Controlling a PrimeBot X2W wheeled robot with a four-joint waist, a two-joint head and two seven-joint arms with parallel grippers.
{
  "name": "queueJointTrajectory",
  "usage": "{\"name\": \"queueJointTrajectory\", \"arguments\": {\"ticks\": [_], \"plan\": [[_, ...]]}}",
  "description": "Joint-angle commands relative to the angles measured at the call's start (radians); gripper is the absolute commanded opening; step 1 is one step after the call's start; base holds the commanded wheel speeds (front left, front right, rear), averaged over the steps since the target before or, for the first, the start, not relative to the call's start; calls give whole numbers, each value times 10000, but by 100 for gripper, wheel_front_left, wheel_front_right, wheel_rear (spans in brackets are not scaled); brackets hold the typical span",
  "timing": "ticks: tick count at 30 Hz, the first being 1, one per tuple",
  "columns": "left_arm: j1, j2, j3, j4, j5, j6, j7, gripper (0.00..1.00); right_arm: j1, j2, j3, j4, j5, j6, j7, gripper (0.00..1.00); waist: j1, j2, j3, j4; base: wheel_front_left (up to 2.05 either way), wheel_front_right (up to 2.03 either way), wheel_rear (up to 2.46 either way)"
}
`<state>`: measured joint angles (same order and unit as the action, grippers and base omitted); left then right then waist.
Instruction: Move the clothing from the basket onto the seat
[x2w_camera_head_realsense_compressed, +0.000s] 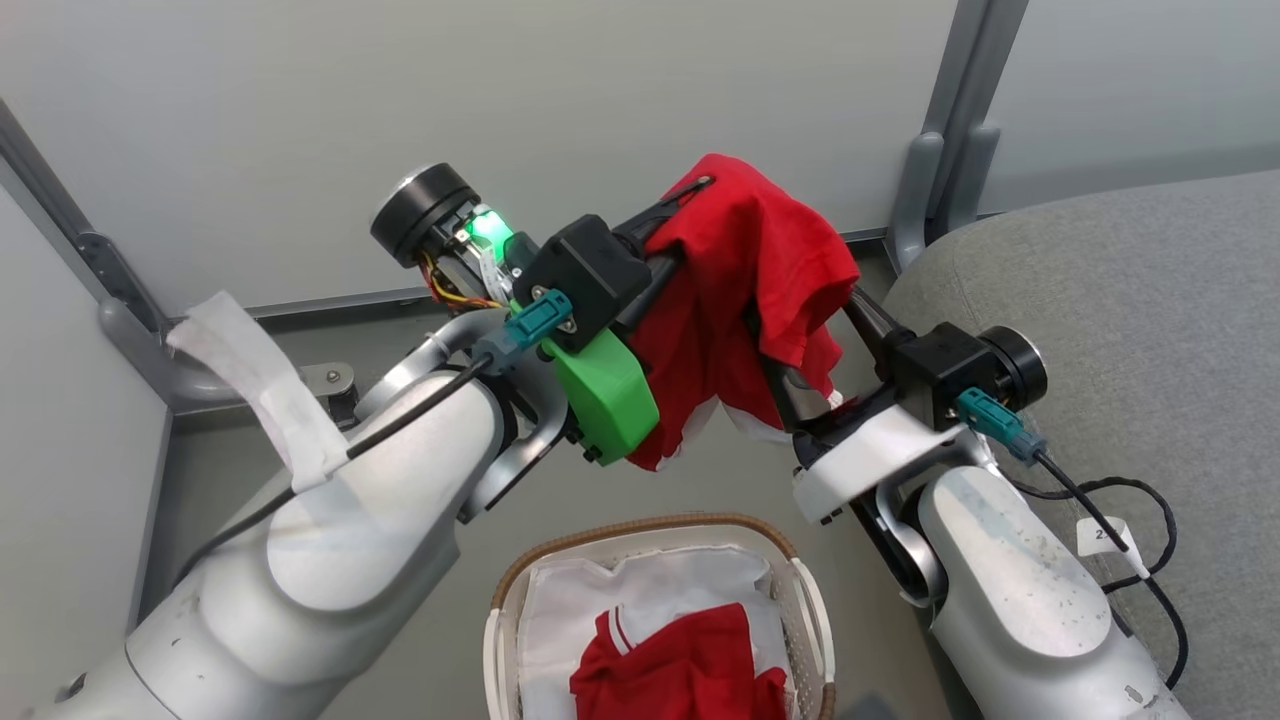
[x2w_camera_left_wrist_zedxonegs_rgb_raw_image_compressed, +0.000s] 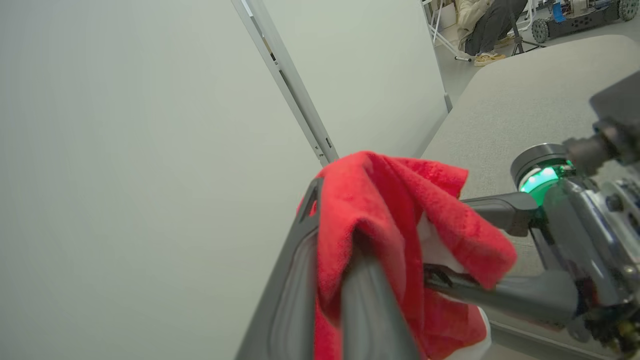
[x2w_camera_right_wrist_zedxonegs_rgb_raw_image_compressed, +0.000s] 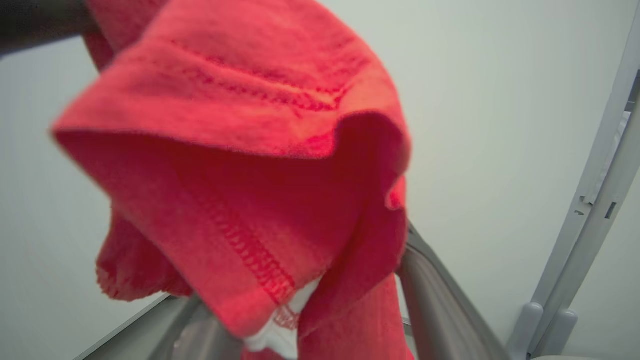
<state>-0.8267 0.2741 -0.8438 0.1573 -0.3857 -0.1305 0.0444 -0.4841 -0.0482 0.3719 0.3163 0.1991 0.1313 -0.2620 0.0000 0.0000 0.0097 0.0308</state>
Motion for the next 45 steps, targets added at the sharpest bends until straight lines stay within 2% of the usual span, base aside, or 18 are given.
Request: {"name": "queueJointTrajectory", "arguments": {"ticks": [1,2,4,10,11,13,14,15,16,21,27,36,45], "plan": [[152,-32,-27,-86,-171,3,-23,0,-156,-40,67,147,124,-10,-46,40,0,0,-21,34,0,0,0],[198,-38,-70,-123,-245,3,-16,0,-232,-39,124,270,189,-10,-46,20,0,0,-28,53,0,0,0],[269,6,-92,-151,-321,3,-30,0,-312,-39,179,402,288,-10,-46,0,0,0,-31,77,0,0,0],[664,114,77,24,-714,121,-241,0,-274,-39,124,526,410,-10,-47,0,0,0,-32,83,0,0,0],[768,132,113,73,-764,164,-329,5,-226,-39,99,535,400,-10,-47,0,0,0,-32,76,0,0,0],[971,127,169,190,-851,215,-514,47,-164,-39,54,537,393,-10,-47,0,0,0,-30,66,0,0,0],[1123,107,201,274,-907,280,-652,73,-132,-42,13,531,385,-10,-46,0,0,0,-30,57,0,0,0],[1236,92,219,330,-938,316,-769,93,-106,-42,-28,519,375,-10,-47,0,0,0,-30,50,0,0,0],[1403,47,271,416,-1036,384,-922,100,-75,-40,-72,499,360,-10,-46,0,0,0,-29,42,0,0,0],[2242,-228,491,956,-1595,443,-1821,100,57,-37,-415,363,298,-10,-47,0,0,0,-5,38,0,0,0],[2872,-292,377,1771,-1322,455,-2803,100,174,-39,-742,349,164,-10,-47,0,0,0,60,29,0,0,0],[3806,-618,851,2579,-1471,453,-3101,100,342,-39,-1279,394,-53,-10,-47,0,0,0,178,-51,0,0,0],[4385,-942,1442,2559,-984,350,-3099,100,351,-41,-1667,398,-247,-10,-47,0,0,0,400,-239,0,0,0]]}}
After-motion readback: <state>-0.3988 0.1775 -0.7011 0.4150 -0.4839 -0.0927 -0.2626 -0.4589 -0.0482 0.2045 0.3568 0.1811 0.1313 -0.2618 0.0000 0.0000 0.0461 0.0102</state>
